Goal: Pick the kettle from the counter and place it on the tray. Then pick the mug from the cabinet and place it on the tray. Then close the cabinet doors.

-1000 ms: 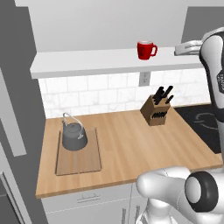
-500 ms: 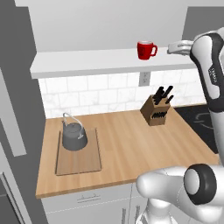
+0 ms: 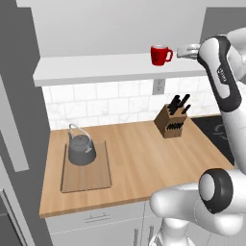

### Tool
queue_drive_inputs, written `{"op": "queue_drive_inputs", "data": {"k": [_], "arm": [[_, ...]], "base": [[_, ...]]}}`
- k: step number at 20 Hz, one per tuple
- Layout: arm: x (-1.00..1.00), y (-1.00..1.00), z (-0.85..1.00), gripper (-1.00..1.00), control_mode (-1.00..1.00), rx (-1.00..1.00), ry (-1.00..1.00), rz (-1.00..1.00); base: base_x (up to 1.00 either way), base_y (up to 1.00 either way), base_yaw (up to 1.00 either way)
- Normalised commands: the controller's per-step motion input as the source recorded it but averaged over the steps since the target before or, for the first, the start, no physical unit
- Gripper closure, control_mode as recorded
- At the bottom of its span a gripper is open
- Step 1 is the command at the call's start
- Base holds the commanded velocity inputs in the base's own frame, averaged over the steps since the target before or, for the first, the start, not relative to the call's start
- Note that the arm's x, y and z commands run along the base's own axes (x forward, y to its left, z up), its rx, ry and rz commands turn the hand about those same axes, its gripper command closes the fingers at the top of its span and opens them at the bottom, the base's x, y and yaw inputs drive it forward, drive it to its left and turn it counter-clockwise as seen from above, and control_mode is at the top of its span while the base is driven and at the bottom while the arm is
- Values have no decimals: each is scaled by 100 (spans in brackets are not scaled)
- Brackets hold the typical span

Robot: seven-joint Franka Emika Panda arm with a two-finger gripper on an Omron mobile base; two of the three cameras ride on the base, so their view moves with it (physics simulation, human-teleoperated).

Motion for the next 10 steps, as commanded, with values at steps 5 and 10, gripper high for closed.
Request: {"op": "queue_drive_inputs", "data": {"k": [5,10], "arm": [[40,0,-12,-100,-100,0,0,0],[43,0,-6,-100,-100,0,0,0]], "base": [[0,0,0],[0,0,0]]}}
